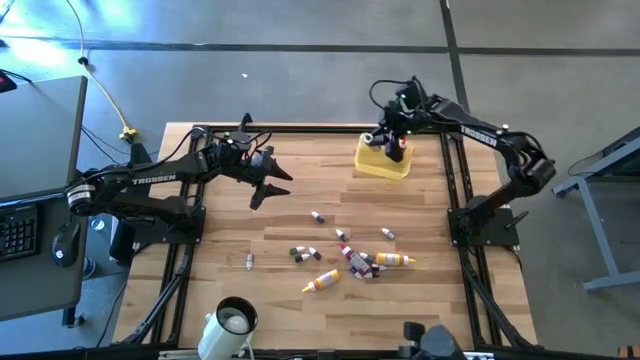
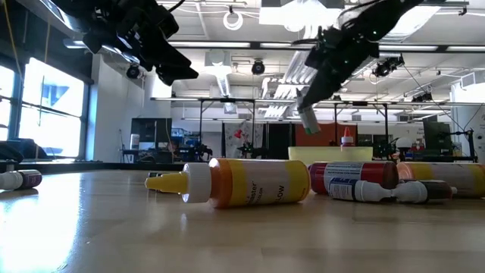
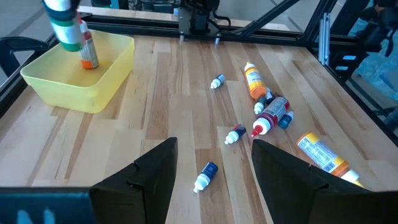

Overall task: Pick & Place food coloring
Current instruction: Adjust the big green food coloring bottle

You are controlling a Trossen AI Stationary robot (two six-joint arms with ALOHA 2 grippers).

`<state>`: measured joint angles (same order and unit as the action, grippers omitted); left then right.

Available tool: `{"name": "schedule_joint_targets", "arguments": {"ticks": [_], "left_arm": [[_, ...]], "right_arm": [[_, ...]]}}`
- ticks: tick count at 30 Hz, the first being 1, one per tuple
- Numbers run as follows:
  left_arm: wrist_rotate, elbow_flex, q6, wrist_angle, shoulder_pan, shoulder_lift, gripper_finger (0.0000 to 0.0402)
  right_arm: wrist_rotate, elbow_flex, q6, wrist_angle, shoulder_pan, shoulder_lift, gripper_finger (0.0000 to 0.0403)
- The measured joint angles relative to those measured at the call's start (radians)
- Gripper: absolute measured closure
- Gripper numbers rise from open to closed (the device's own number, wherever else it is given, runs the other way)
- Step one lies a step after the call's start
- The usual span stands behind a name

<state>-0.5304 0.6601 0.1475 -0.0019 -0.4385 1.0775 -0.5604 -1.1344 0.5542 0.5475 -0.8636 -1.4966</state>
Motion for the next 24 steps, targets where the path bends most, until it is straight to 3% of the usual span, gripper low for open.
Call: {"name": "schedule_joint_targets", "arguments": {"ticks": [3, 10, 15, 18, 24], "left_arm": [[0.000, 0.000, 0.000, 0.000, 0.000, 0.000, 0.0195], [0.000, 0.000, 0.000, 0.000, 0.000, 0.000, 0.0195], [0.000, 0.000, 0.000, 0.000, 0.000, 0.000, 0.0195], [0.000, 0.000, 0.000, 0.000, 0.000, 0.000, 0.0195], [0.000, 0.000, 0.000, 0.000, 0.000, 0.000, 0.0195]], "right_arm": [[-0.014, 0.089, -0.026, -0.032, -0.029, 0.043, 0.0278], [-0.005, 0.377, -0.127, -0.390, -0.057, 0.161, 0.0278], [0.091, 0.579, -0.246, -0.658, -0.074, 0.236, 0.0277], [0.163, 0.664, -0.293, -0.731, -0.075, 0.282, 0.0276], [0.172, 0.758, -0.314, -0.737, -0.075, 0.399, 0.0275]]}}
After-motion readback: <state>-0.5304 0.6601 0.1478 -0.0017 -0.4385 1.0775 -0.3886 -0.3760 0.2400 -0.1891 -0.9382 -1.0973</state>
